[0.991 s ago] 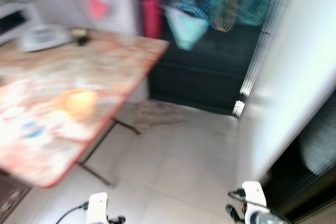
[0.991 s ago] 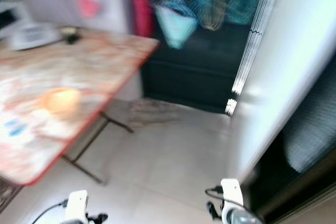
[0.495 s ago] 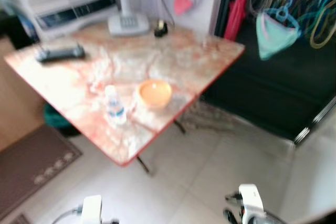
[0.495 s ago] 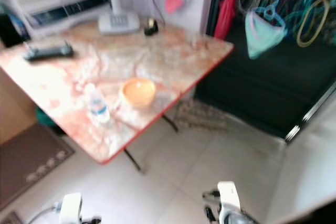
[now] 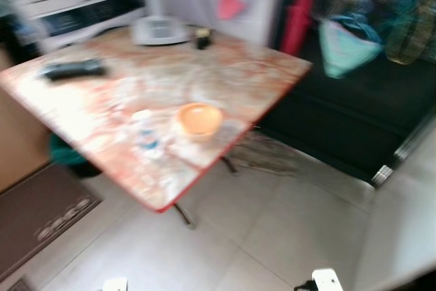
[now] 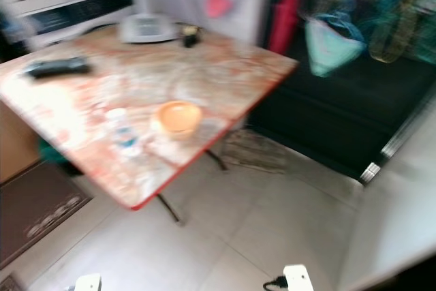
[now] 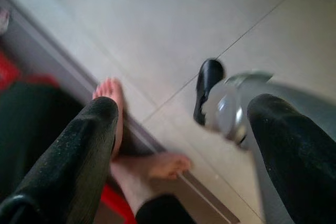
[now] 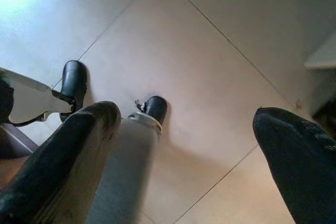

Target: Restocking fridge

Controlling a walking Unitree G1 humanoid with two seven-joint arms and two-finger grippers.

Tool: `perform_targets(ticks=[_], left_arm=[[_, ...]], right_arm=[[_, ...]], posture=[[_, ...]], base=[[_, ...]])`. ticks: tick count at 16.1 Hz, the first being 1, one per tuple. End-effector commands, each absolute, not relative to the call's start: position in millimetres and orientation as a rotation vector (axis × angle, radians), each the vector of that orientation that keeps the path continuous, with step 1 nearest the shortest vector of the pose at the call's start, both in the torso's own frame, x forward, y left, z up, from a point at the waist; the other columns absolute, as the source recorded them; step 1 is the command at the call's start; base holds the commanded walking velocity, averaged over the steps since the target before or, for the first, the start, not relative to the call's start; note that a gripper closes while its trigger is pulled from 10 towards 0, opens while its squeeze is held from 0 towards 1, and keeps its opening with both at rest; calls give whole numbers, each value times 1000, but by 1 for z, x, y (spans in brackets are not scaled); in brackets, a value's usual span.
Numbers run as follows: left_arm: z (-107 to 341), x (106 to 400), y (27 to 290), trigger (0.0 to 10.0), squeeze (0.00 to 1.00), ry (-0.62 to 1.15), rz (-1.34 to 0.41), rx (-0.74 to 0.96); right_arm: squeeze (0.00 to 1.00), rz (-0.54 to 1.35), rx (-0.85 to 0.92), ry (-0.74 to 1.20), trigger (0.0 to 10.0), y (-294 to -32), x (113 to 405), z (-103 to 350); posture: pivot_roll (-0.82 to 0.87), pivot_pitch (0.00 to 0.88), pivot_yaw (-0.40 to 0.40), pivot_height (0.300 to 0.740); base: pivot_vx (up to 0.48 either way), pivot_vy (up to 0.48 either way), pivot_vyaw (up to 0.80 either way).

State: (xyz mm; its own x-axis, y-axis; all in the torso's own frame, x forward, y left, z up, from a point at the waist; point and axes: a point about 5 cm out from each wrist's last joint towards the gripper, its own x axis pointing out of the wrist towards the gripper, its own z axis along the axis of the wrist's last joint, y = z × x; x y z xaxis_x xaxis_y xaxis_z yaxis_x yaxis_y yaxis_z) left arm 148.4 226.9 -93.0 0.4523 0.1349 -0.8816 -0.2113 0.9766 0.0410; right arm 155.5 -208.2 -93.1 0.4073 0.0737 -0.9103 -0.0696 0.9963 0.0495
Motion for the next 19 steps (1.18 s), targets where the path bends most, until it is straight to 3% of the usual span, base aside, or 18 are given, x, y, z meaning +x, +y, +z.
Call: perform_targets(ticks=[1, 7, 12, 14, 19], left_arm=[[-96, 141, 228, 10000, 0, 1099, 212, -66], [-97, 128, 235, 10000, 0, 1034, 271, -45], [-90, 129, 239, 10000, 0, 865, 349, 9], [-45, 178, 272, 10000, 0, 525, 402, 97], [7, 200, 262, 10000, 0, 135, 389, 124]], right_arm=[[0, 101, 3, 1141, 10000, -205, 155, -94], [0, 76, 32, 1161, 10000, -200, 138, -101], [0, 80, 36, 1169, 10000, -201, 130, -103], [0, 86, 27, 1170, 10000, -203, 128, -103], [0, 81, 12, 1184, 10000, -208, 124, -104]], posture=[[109, 0, -27, 740], [132, 0, -13, 740], [160, 0, -38, 740], [167, 0, -42, 740], [164, 0, -66, 740]], base=[[0, 0, 488], [0, 0, 0], [0, 0, 0], [0, 0, 0], [0, 0, 0]])
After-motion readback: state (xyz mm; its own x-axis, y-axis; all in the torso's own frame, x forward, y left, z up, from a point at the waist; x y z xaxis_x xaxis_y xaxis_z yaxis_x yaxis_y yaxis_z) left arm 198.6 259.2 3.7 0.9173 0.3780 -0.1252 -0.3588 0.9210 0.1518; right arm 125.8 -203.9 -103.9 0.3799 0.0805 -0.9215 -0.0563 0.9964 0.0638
